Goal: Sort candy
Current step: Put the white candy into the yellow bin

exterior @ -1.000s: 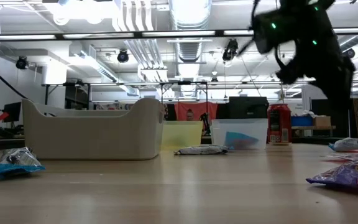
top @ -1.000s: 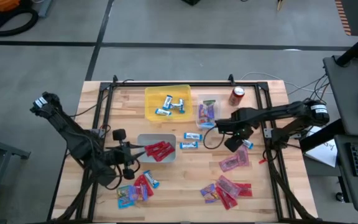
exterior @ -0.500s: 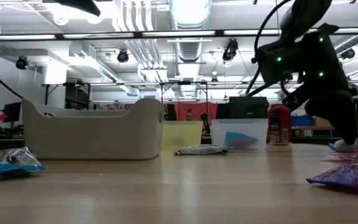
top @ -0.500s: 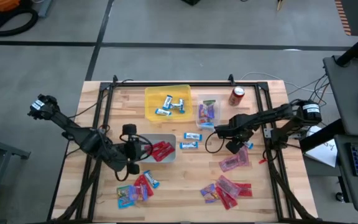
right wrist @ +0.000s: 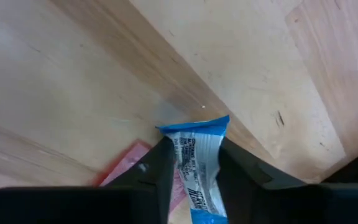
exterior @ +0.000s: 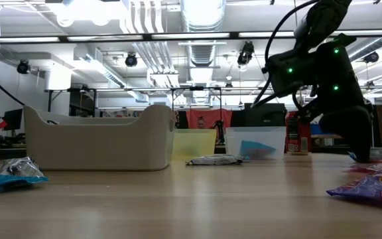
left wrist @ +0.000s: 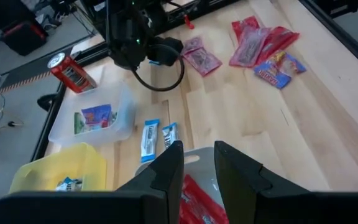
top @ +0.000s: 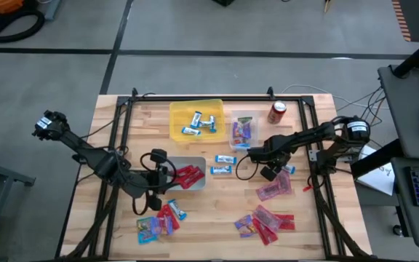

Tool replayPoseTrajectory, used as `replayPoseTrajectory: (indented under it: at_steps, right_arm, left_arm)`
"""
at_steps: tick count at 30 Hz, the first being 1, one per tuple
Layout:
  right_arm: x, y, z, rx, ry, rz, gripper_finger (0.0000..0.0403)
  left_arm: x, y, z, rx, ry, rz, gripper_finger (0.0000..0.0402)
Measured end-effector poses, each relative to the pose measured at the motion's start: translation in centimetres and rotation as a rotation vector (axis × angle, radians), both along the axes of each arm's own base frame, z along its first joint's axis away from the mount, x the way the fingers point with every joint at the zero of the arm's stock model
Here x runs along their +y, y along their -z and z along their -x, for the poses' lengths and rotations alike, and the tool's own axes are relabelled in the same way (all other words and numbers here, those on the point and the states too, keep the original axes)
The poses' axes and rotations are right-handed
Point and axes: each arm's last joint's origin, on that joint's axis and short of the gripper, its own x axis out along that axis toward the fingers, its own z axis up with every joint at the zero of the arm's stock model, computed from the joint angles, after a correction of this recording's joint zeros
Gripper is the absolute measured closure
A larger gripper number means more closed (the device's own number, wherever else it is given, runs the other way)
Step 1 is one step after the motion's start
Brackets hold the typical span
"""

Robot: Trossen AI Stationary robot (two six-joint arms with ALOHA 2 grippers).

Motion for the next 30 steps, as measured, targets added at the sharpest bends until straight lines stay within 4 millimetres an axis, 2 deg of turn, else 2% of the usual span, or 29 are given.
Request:
replayPoseTrajectory:
  at_steps: [4,7,12,17,23,27,30]
  right_arm:
    - [0.0,0.0,0.0,-0.003,-0.001,0.001,0.0359]
    - [0.0,-0.1,0.0,-0.003,-0.008,0.003,0.0384]
    - [-0.1,-0.5,-0.3,-0.018,-0.018,0.013,0.0385]
    - [0.0,-3.1,-0.6,-0.103,-0.014,0.017,0.0385]
    - [1.2,-8.1,-1.1,-0.389,-0.052,0.028,0.0385]
    - [2.8,-11.3,-1.6,-0.768,-0.114,0.083,0.0385]
    - [4.0,-13.0,-2.1,-1.023,-0.191,0.142,0.0385]
  left_arm:
    - [0.0,0.5,0.1,0.015,0.013,-0.013,0.0326]
    - [0.1,1.5,-0.1,0.052,0.081,0.016,0.0326]
    - [0.1,3.0,-0.5,0.051,0.193,0.076,0.0326]
    - [0.3,3.4,-0.9,-0.023,0.196,0.116,0.0326]
    - [0.5,3.5,-1.4,-0.152,0.185,0.173,0.0326]
    - [1.0,3.7,-1.8,-0.22,0.164,0.2,0.0317]
    - [1.5,4.1,-2.0,-0.294,0.146,0.226,0.0298]
